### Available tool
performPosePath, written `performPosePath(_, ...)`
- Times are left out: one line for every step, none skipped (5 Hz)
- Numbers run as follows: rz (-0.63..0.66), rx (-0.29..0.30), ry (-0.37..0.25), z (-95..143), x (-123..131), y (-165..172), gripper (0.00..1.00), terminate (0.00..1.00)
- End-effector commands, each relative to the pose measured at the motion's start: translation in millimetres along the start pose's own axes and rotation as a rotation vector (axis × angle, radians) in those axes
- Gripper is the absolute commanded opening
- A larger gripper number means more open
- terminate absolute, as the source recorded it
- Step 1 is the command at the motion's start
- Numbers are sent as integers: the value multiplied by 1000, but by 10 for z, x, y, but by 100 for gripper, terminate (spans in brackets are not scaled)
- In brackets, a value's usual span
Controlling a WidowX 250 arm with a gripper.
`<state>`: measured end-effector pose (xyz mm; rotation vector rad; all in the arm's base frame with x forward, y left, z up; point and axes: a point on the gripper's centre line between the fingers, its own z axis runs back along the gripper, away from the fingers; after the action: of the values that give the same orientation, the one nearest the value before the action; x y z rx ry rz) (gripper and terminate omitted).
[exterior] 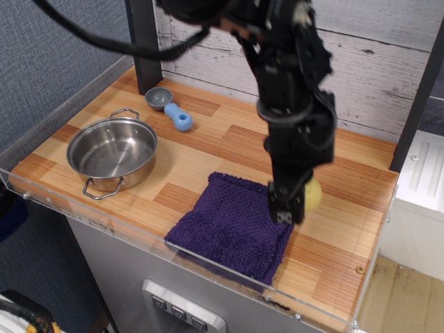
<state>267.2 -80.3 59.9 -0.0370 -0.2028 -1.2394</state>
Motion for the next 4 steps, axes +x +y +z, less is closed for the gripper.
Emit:
performPosePath(-84, -14, 8, -135, 177, -195, 0, 0)
performPosePath(-92, -35, 23, -277, 201, -249, 0, 0)
performPosePath(-94, -51, 41, -413, 232, -245, 0, 0)
performPosePath(-92, -56, 51, -459, 259, -204, 0, 0)
